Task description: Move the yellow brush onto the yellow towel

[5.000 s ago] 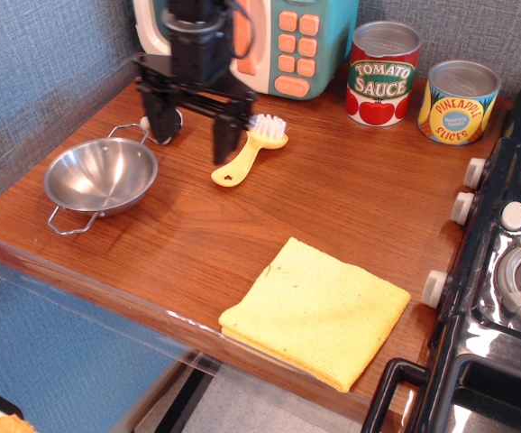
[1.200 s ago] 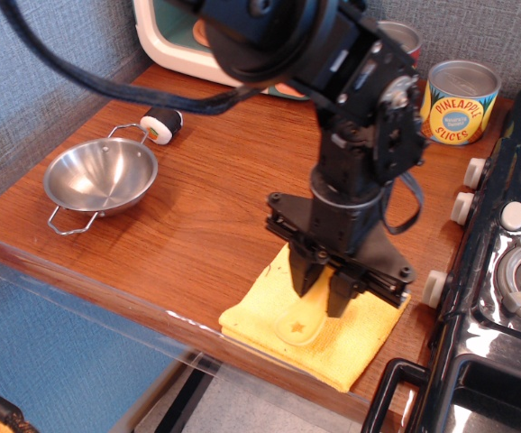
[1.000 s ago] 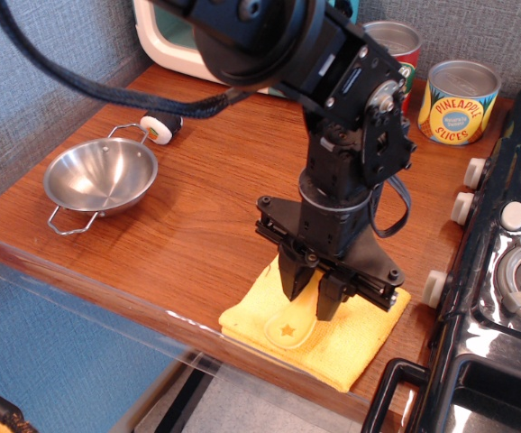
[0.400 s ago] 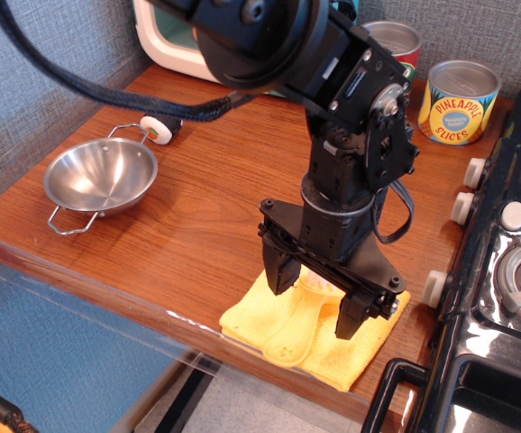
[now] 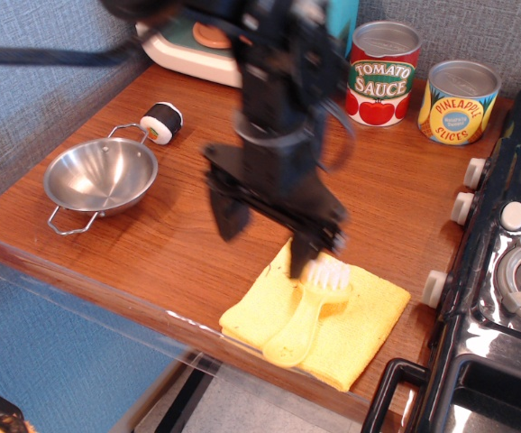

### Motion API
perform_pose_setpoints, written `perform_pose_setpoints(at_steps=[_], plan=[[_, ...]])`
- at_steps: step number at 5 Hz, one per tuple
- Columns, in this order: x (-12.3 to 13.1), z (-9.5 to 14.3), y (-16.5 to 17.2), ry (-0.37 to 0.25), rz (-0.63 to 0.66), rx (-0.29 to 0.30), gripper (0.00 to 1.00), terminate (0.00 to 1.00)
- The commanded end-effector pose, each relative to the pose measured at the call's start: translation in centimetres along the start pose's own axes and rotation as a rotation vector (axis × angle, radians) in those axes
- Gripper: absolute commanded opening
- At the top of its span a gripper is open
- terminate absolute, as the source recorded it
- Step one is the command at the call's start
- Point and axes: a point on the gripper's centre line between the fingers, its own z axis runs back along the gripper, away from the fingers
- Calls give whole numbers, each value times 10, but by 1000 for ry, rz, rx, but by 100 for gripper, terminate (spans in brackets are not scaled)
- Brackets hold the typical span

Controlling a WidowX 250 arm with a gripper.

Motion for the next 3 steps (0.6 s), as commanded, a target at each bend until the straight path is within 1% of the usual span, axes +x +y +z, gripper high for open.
perform_pose_setpoints(at_steps=[1,2,3], plan=[[15,-3,35,13,31,-8,100,0],[17,-5,34,21,-13,6,100,0],[17,-5,34,21,-13,6,100,0]])
